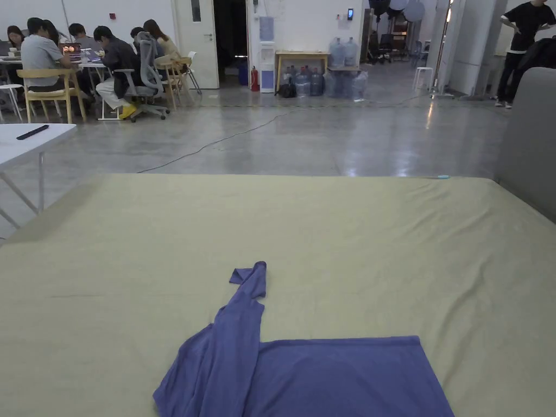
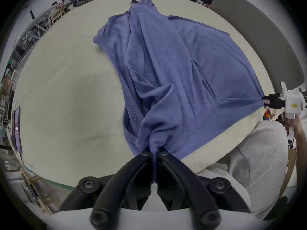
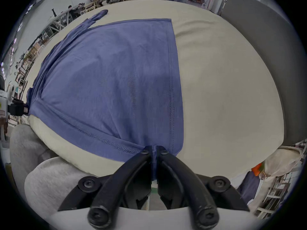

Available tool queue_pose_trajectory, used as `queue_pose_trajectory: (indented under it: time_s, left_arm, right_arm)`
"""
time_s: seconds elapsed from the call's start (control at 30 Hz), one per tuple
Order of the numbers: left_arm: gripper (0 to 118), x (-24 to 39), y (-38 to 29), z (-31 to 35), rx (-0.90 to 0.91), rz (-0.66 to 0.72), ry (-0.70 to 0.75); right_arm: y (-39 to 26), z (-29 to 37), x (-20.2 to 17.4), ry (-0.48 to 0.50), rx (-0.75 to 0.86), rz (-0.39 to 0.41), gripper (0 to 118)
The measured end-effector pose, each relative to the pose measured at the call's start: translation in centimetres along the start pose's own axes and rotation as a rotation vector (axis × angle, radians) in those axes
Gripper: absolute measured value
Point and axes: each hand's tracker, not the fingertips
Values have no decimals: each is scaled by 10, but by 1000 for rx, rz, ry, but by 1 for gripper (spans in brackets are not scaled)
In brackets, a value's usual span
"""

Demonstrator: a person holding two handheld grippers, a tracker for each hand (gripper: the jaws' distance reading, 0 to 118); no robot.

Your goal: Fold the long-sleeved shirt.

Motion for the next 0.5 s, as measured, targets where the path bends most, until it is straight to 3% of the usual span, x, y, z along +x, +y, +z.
queue_pose_trajectory:
  time_s: [0.13, 0.17, 0.23, 0.27, 0.3, 0.33, 0.37, 0.4, 0.5]
  left_arm:
    - [0, -9, 2, -1, 8, 41, -21]
    - [8, -12, 2, 1, 10, 46, -29]
    - [70, -14, 1, 14, 26, 96, -28]
    - [98, -16, 2, 23, 24, 125, -22]
    - [113, -17, 1, 33, 40, 130, -10]
    - [113, -17, 1, 47, 90, 138, -4]
    - [113, -18, 1, 66, 172, 152, -13]
    - [113, -20, 0, 85, 240, 180, -30]
    - [113, -28, 1, 113, 363, 230, -62]
  right_arm:
    - [2, -6, 8, 29, 3, -33, 8]
    - [3, -2, 12, 48, 2, -50, 9]
    - [5, 1, 16, 74, -6, -84, 15]
    - [8, 4, 18, 81, -15, -85, 26]
    - [14, 8, 21, 89, -23, -76, 59]
    - [18, 17, 21, 96, -20, -57, 88]
    - [23, 29, 20, 72, -14, -24, 104]
    - [28, 51, 18, 8, 34, 31, 105]
    - [33, 105, 16, 37, 265, 93, 104]
